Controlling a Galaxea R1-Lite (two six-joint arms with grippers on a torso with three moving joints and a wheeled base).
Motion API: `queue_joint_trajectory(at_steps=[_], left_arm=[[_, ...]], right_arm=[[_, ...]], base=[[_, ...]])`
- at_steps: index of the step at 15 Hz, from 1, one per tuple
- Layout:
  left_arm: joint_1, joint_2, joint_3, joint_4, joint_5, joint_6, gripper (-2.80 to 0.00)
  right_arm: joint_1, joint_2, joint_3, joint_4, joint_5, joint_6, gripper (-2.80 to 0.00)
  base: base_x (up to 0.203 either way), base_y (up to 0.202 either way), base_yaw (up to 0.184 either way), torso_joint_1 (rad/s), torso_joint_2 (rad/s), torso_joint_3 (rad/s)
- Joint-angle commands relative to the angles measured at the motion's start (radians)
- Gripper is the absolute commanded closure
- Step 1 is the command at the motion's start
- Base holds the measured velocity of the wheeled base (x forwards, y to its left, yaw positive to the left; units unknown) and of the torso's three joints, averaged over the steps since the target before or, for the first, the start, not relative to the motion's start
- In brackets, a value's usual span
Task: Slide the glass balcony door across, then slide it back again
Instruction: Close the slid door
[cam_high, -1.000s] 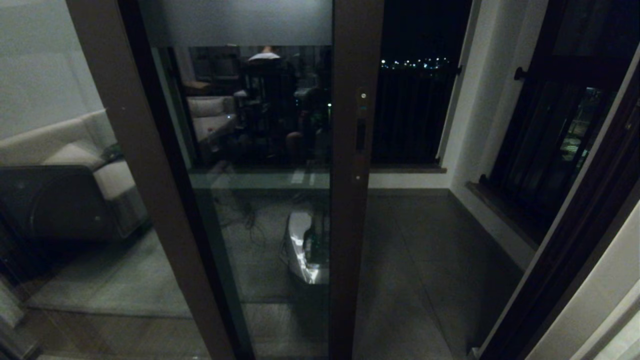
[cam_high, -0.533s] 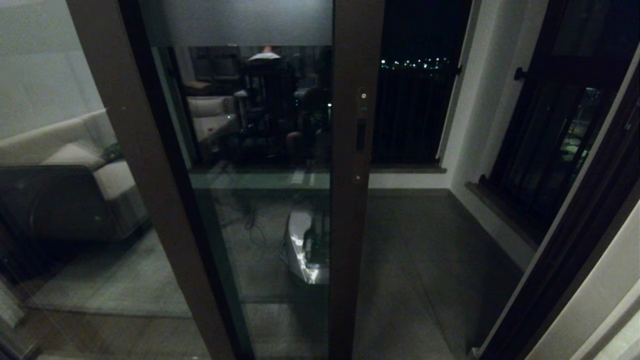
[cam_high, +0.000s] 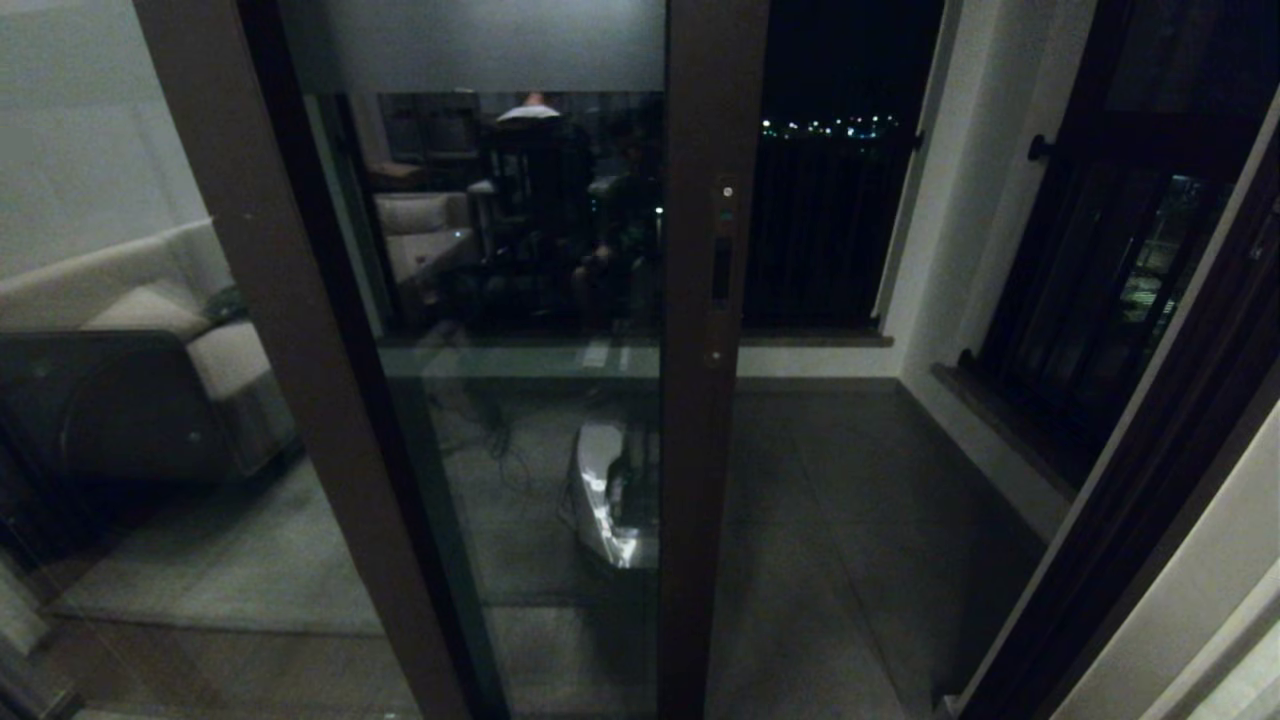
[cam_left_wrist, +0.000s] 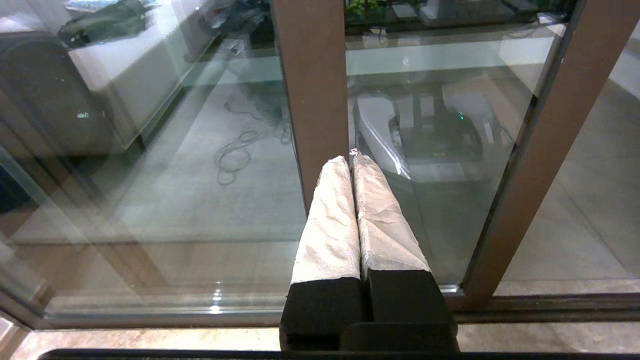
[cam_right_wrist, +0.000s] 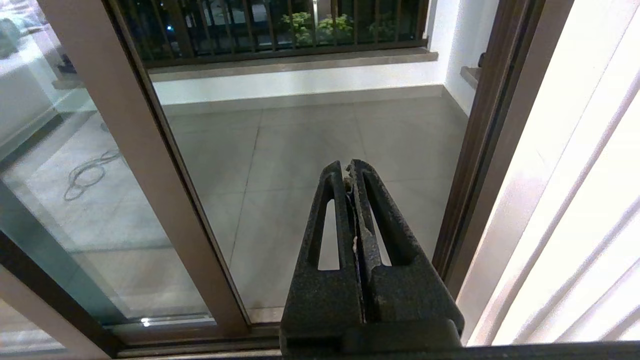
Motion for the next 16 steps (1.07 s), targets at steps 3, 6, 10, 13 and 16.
queue_joint_trajectory(at_steps=[3, 6, 10, 13, 16], left_arm=[[0.000, 0.000, 0.001, 0.002, -0.001, 0.001, 0.00], [0.000, 0.000, -0.001, 0.002, 0.000, 0.001, 0.00], [0.000, 0.000, -0.001, 0.002, 0.001, 0.001, 0.00], [0.000, 0.000, -0.001, 0.002, -0.001, 0.001, 0.00], [0.000, 0.000, -0.001, 0.002, 0.001, 0.001, 0.00]], right_arm=[[0.000, 0.000, 0.000, -0.001, -0.002, -0.001, 0.00], [0.000, 0.006, -0.076, -0.011, 0.003, -0.013, 0.00], [0.001, 0.243, -0.361, 0.044, 0.056, -0.013, 0.00], [0.002, 0.537, -0.583, 0.056, 0.163, -0.002, 0.00], [0.028, 0.836, -0.805, 0.106, 0.278, 0.013, 0.00]], base=[[0.000, 0.000, 0.000, 0.000, 0.00, 0.000], [0.000, 0.000, 0.000, 0.000, 0.00, 0.000], [0.000, 0.000, 0.000, 0.000, 0.00, 0.000], [0.000, 0.000, 0.000, 0.000, 0.00, 0.000], [0.000, 0.000, 0.000, 0.000, 0.00, 0.000]])
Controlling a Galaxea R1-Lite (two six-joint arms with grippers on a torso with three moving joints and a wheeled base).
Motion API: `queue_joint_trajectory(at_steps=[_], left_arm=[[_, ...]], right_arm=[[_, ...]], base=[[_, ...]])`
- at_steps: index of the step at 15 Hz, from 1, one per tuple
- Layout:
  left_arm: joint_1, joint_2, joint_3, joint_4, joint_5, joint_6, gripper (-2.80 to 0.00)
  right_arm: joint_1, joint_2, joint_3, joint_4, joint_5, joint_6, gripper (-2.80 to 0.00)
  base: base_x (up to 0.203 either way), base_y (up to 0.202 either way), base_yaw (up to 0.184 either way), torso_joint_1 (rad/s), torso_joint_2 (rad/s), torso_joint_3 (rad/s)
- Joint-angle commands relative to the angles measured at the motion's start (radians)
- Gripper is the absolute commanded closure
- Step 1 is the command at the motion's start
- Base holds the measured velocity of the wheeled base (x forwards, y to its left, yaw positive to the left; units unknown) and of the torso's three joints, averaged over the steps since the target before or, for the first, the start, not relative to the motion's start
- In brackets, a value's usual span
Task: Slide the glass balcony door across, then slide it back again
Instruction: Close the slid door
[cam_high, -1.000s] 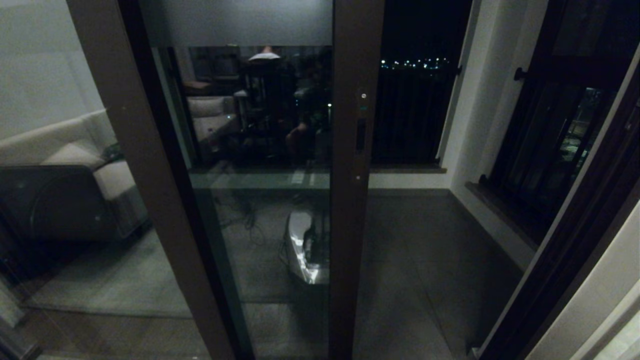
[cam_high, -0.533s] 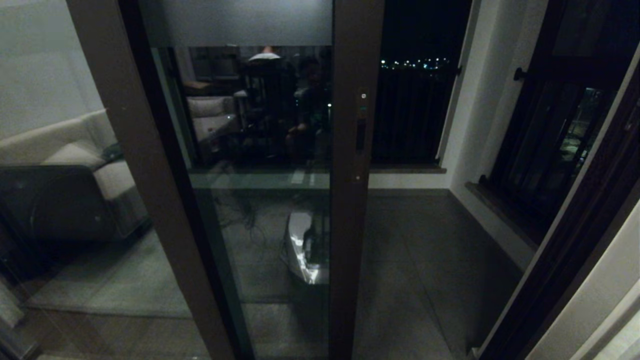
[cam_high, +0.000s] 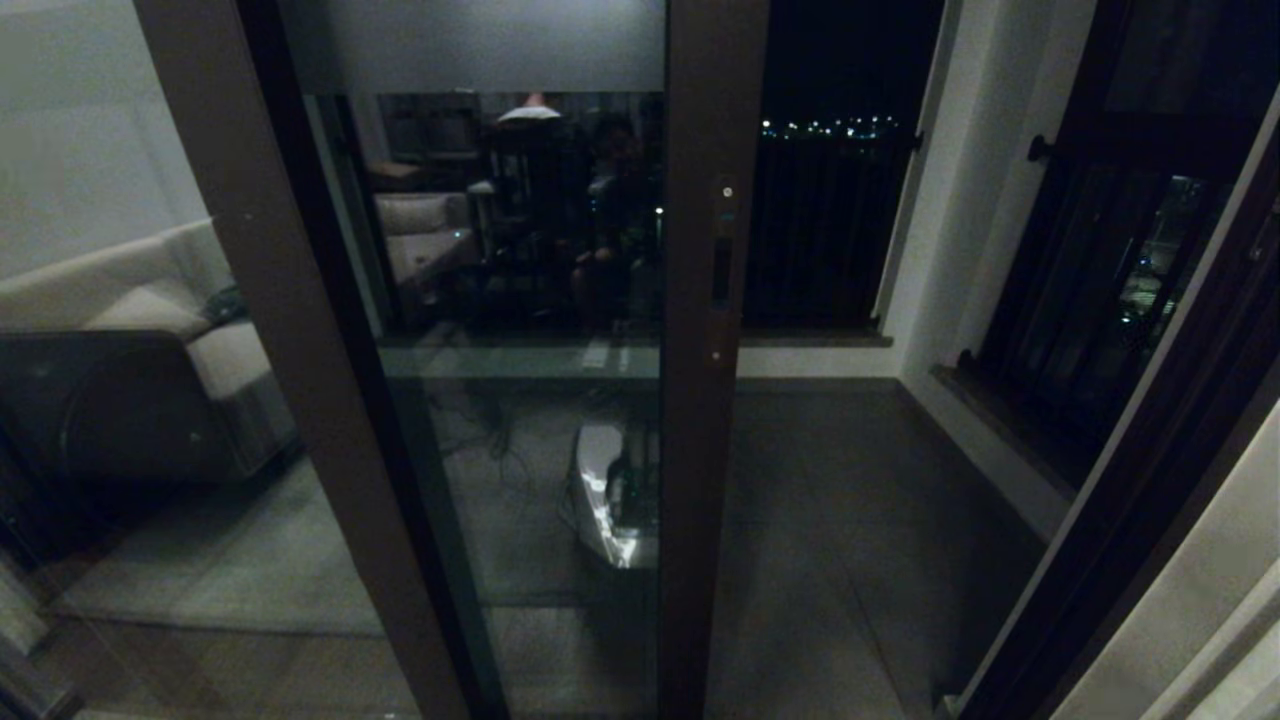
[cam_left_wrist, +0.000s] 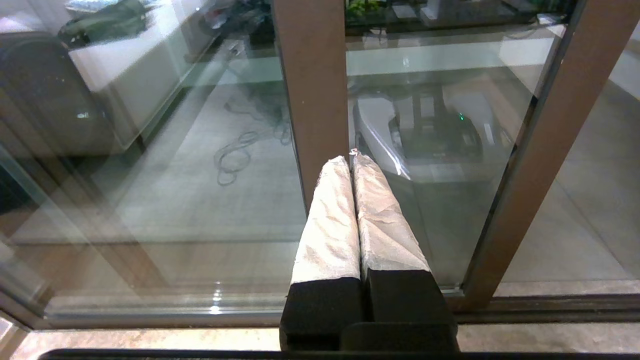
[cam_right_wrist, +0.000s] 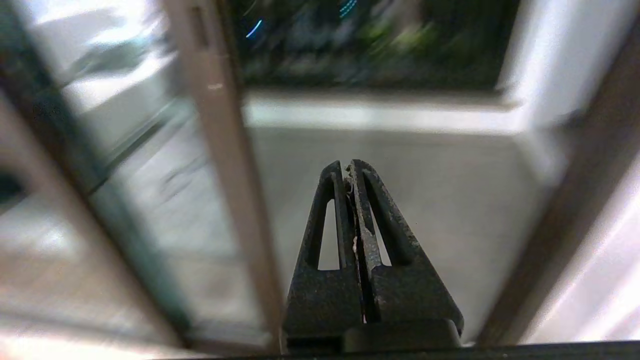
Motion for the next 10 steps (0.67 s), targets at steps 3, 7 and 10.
queue_joint_trajectory(at_steps=[3, 7, 10], left_arm=[[0.000, 0.000, 0.001, 0.000, 0.000, 0.001, 0.00], [0.000, 0.000, 0.000, 0.000, 0.001, 0.001, 0.00], [0.000, 0.000, 0.000, 0.000, 0.001, 0.001, 0.00]], right_arm=[[0.161, 0.517, -0.392, 0.163, 0.041, 0.055, 0.00], [0.482, 0.824, -0.681, 0.288, -0.262, 0.112, 0.00], [0.619, 1.003, -0.842, 0.310, -0.514, 0.122, 0.00]], base=[[0.000, 0.000, 0.000, 0.000, 0.00, 0.000], [0.000, 0.000, 0.000, 0.000, 0.00, 0.000], [0.000, 0.000, 0.000, 0.000, 0.00, 0.000]])
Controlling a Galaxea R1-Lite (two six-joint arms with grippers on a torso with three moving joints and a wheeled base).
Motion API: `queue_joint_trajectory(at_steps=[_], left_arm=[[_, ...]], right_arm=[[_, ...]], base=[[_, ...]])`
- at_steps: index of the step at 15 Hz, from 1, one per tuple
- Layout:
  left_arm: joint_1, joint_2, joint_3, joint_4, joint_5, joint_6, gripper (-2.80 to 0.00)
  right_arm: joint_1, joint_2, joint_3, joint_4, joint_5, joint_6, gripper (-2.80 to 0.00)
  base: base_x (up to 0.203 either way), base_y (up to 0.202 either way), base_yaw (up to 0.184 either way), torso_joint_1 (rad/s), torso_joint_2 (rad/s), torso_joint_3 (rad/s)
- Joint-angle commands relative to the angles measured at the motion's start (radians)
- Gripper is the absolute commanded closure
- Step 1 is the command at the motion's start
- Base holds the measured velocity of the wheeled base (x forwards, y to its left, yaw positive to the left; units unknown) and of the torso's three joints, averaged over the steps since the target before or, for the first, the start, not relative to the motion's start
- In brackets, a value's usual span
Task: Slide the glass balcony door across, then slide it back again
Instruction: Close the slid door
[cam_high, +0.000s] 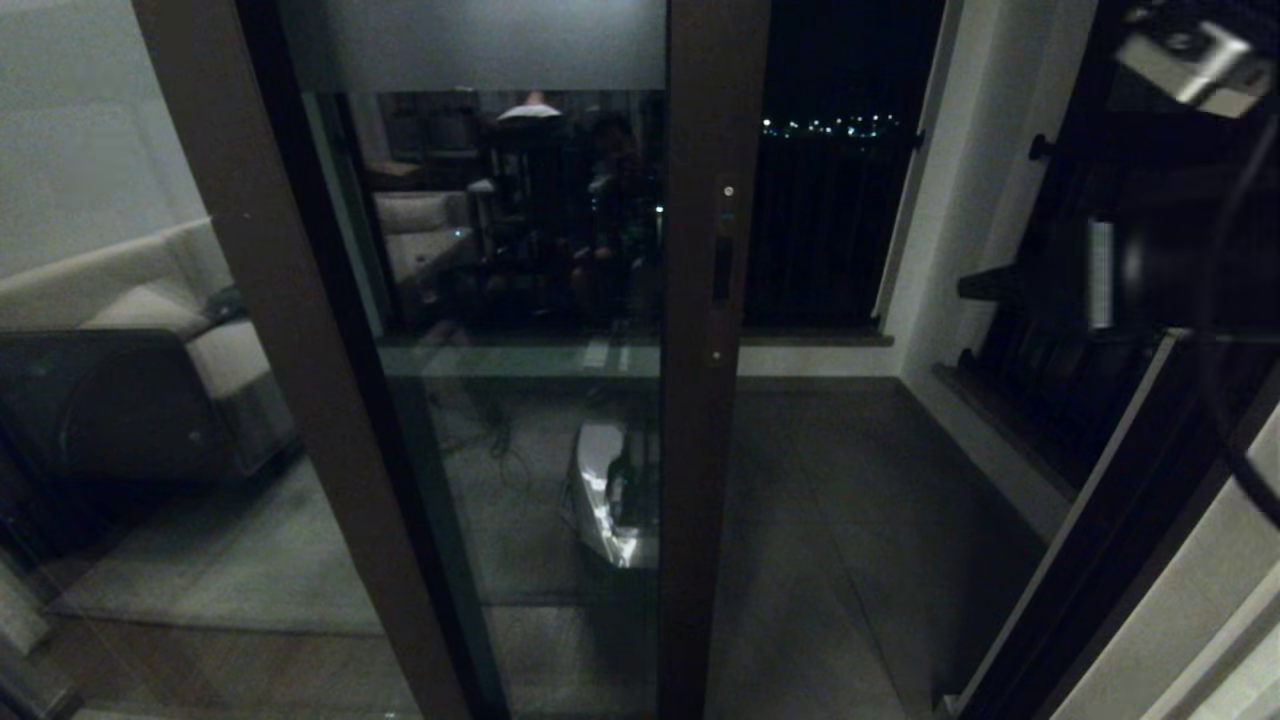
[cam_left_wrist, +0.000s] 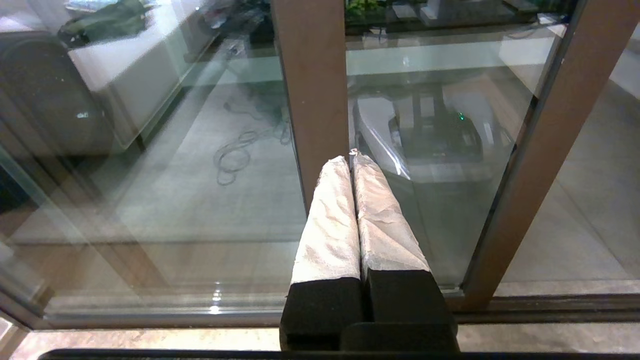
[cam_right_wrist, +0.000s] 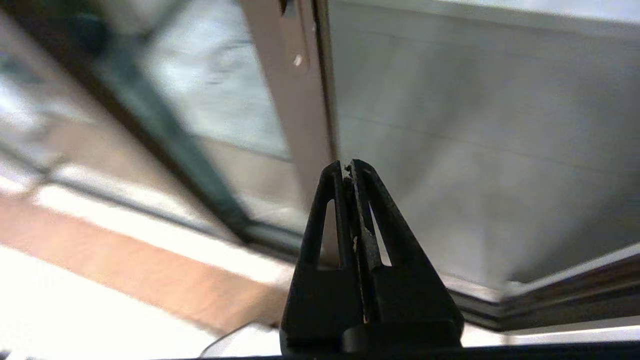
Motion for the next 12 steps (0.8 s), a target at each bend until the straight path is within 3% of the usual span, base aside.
queue_joint_trajectory(at_steps=[1, 7, 10, 11, 12], left_arm=[[0.001, 0.000, 0.000, 0.000, 0.001, 0.000, 0.00], [0.001, 0.000, 0.000, 0.000, -0.001, 0.000, 0.00], [0.001, 0.000, 0.000, 0.000, -0.001, 0.000, 0.00], [0.001, 0.000, 0.001, 0.000, -0.001, 0.000, 0.00], [0.001, 0.000, 0.000, 0.000, 0.000, 0.000, 0.00]], right_arm=[[0.089, 0.210, -0.127, 0.013, -0.149, 0.004, 0.00], [0.123, 0.392, -0.349, 0.023, -0.273, 0.007, 0.00], [0.143, 0.471, -0.511, 0.106, -0.327, 0.011, 0.00], [0.156, 0.489, -0.516, 0.127, -0.343, 0.015, -0.58], [0.157, 0.501, -0.515, 0.130, -0.345, 0.020, -2.80]], base=[[0.000, 0.000, 0.000, 0.000, 0.00, 0.000], [0.000, 0.000, 0.000, 0.000, 0.00, 0.000], [0.000, 0.000, 0.000, 0.000, 0.00, 0.000], [0.000, 0.000, 0.000, 0.000, 0.00, 0.000], [0.000, 0.000, 0.000, 0.000, 0.00, 0.000]])
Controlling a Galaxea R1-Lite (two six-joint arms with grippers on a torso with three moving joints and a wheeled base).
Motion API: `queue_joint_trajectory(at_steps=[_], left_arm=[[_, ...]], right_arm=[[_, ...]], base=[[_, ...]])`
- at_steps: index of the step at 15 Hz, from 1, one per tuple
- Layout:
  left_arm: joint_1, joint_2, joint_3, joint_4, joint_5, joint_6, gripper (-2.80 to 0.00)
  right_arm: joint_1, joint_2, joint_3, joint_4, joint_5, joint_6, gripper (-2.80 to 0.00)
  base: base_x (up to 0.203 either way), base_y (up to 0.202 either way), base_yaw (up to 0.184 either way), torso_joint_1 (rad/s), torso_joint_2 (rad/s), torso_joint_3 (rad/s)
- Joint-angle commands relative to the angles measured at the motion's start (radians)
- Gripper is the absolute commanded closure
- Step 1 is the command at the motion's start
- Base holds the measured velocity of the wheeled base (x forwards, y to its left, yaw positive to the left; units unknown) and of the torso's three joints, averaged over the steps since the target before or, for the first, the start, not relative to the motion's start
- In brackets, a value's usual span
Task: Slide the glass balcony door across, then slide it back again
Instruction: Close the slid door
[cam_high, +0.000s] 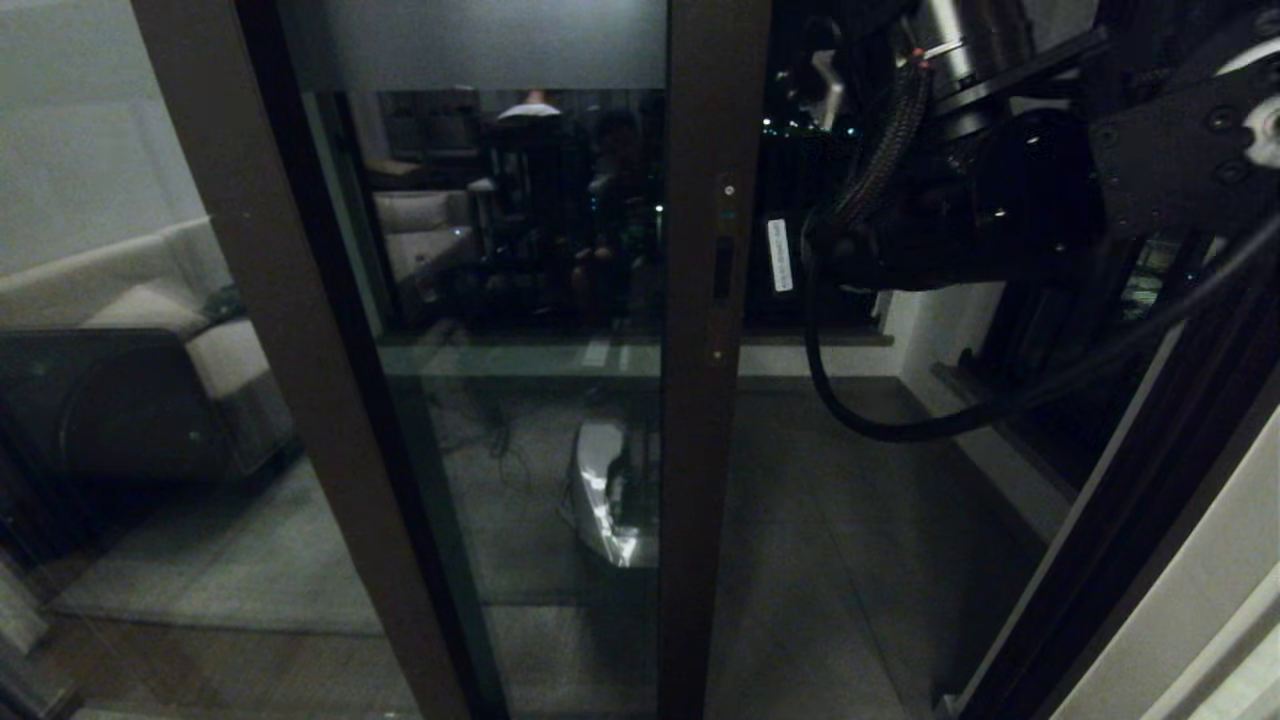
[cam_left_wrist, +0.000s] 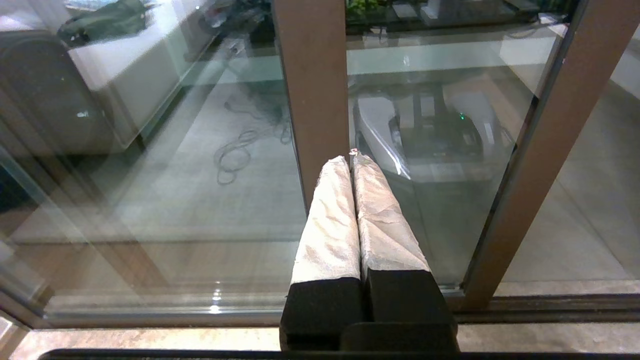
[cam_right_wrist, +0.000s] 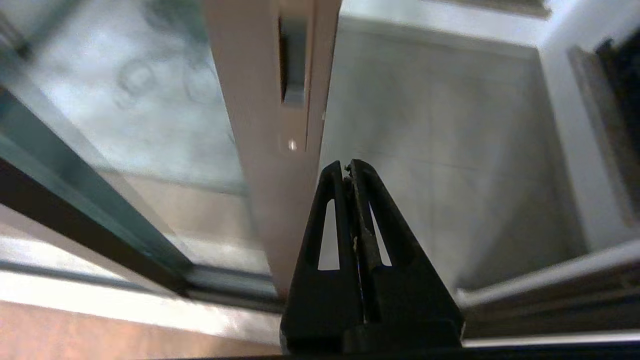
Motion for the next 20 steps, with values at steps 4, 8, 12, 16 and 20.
queue_joint_trajectory(at_steps=[4, 8, 12, 16, 20], left_arm=[[0.000, 0.000, -0.001, 0.000, 0.000, 0.000, 0.00], [0.000, 0.000, 0.000, 0.000, 0.000, 0.000, 0.00], [0.000, 0.000, 0.001, 0.000, 0.000, 0.000, 0.00], [0.000, 0.000, -0.001, 0.000, 0.000, 0.000, 0.00], [0.000, 0.000, -0.001, 0.000, 0.001, 0.000, 0.00]], right_arm=[[-0.004, 0.064, -0.019, -0.011, 0.012, 0.031, -2.80], [-0.056, 0.103, -0.019, -0.061, 0.022, 0.032, -2.80], [-0.105, 0.151, -0.019, -0.179, 0.024, 0.030, -2.80], [-0.112, 0.165, -0.019, -0.216, 0.024, 0.029, -2.80], [-0.112, 0.170, -0.019, -0.236, 0.024, 0.029, -2.80]], base=[[0.000, 0.000, 0.000, 0.000, 0.00, 0.000], [0.000, 0.000, 0.000, 0.000, 0.00, 0.000], [0.000, 0.000, 0.000, 0.000, 0.00, 0.000], [0.000, 0.000, 0.000, 0.000, 0.00, 0.000], [0.000, 0.000, 0.000, 0.000, 0.00, 0.000]])
